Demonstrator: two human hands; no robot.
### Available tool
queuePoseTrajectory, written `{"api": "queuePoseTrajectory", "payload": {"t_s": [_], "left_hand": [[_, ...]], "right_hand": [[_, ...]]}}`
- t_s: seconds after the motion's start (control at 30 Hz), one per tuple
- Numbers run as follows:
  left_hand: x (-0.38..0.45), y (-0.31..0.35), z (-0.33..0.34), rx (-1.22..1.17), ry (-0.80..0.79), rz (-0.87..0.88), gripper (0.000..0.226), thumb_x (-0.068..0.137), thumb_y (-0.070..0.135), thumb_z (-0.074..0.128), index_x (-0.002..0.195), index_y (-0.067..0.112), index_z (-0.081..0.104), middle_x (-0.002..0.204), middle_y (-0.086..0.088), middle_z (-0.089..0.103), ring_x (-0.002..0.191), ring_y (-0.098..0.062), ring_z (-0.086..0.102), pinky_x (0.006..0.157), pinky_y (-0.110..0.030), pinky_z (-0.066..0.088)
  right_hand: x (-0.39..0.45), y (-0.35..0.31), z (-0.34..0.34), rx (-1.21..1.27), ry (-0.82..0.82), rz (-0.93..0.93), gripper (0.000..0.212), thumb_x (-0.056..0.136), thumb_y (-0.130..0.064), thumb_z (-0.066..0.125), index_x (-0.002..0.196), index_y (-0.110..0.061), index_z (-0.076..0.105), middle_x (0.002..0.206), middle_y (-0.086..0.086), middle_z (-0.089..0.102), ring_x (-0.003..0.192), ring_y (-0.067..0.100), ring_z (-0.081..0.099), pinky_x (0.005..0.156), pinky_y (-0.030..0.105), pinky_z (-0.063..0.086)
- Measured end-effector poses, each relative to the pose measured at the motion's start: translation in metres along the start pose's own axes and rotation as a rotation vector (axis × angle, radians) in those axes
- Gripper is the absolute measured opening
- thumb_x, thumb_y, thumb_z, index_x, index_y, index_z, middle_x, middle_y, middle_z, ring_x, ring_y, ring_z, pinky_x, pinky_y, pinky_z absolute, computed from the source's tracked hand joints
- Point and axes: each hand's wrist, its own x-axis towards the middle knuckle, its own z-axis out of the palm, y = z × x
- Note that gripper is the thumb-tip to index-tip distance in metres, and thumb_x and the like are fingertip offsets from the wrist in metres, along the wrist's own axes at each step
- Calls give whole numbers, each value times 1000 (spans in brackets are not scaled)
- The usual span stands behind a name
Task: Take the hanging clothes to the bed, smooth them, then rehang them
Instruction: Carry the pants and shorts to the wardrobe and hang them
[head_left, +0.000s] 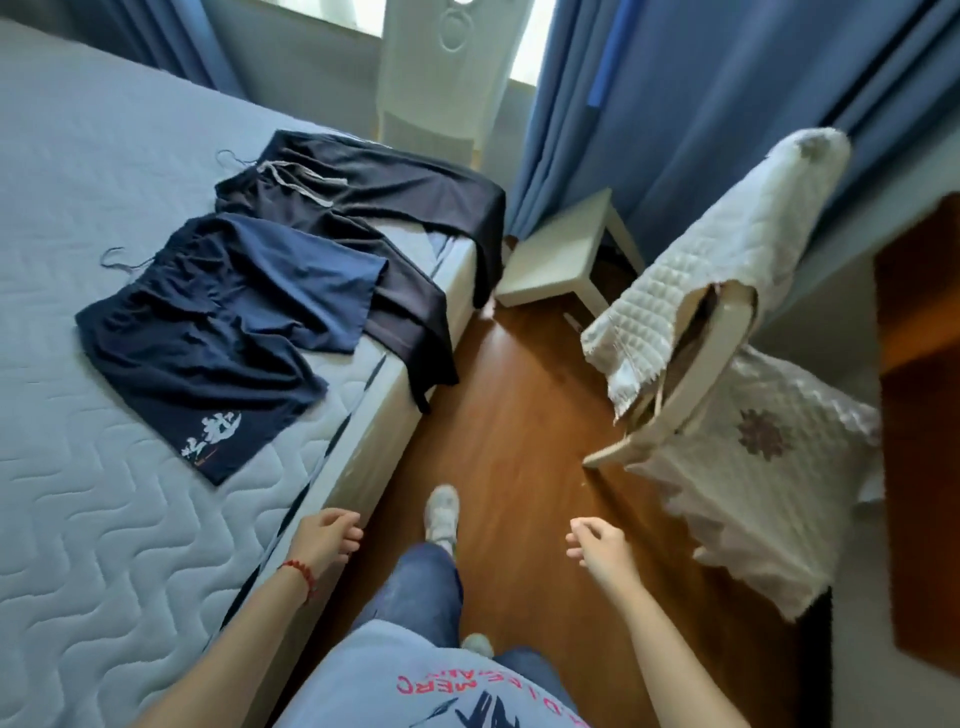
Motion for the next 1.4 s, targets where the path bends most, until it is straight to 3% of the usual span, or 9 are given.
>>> {"api": "queuePoseTrajectory", "payload": {"t_s": [0.3, 0.43, 0.7, 0.87, 0.97, 1.03, 1.17, 1.27, 1.4], "left_hand": [[132, 138, 11, -101, 30, -145, 23, 90, 6, 49, 68, 8, 54, 57, -5, 48, 34, -8, 41, 32, -10, 28], [181, 239, 11, -174, 31, -69, 26, 91, 2, 45, 65, 8, 48, 58, -10, 44, 26, -3, 40, 29, -7, 23], [251, 399, -1, -251, 114, 45, 21, 92, 10, 46, 73, 15, 55, 65, -4, 56, 54, -13, 49, 47, -17, 36], [285, 421, -6, -403, 272, -44, 19, 92, 10, 46, 75, 15, 55, 67, -4, 57, 52, -11, 51, 42, -15, 38], [291, 420, -2, -540, 416, -163, 22, 92, 9, 47, 72, 16, 54, 65, -5, 55, 35, -2, 51, 33, -9, 34], [291, 421, 1, -609, 487, -236, 22, 91, 9, 48, 72, 16, 55, 64, -5, 56, 43, -8, 51, 36, -13, 36], [296, 427, 6, -750, 571, -323, 18, 91, 8, 48, 75, 12, 56, 65, -7, 57, 53, -15, 49, 48, -19, 35], [300, 430, 6, -826, 614, -369, 19, 91, 8, 48, 74, 13, 56, 66, -7, 57, 55, -16, 50, 47, -19, 36], [310, 429, -14, -839, 651, -375, 13, 91, 9, 49, 81, 12, 57, 67, -6, 58, 55, -15, 50, 46, -19, 37]], "right_hand": [[162, -160, 4, -59, -64, 1, 16, 92, -16, 49, 81, -18, 61, 80, 5, 64, 63, 12, 60, 58, 21, 42], [215, -240, 4, -105, -82, -41, 16, 91, -17, 50, 81, -20, 62, 77, 0, 65, 63, 12, 61, 66, 24, 44], [320, -372, 19, -237, -198, -128, 20, 91, -17, 51, 75, -24, 61, 78, 4, 67, 62, 13, 62, 55, 19, 41], [405, -458, 49, -445, -371, -235, 22, 89, -21, 52, 71, -31, 60, 83, 4, 68, 82, 24, 64, 69, 30, 45], [450, -524, 70, -576, -493, -311, 22, 89, -19, 52, 70, -26, 60, 75, 4, 67, 72, 22, 63, 64, 26, 44], [471, -571, 83, -627, -547, -372, 19, 90, -15, 51, 74, -18, 62, 67, 0, 63, 61, 19, 59, 56, 20, 44], [504, -653, 119, -677, -612, -466, 12, 91, -17, 51, 88, -12, 62, 69, 1, 63, 63, 18, 60, 62, 25, 44], [512, -694, 152, -702, -655, -511, 9, 92, -16, 52, 92, -12, 60, 74, 6, 63, 60, 14, 58, 57, 22, 42], [516, -719, 200, -752, -702, -528, 15, 91, -16, 52, 96, -9, 63, 68, 0, 62, 59, 16, 58, 68, 31, 44]]}}
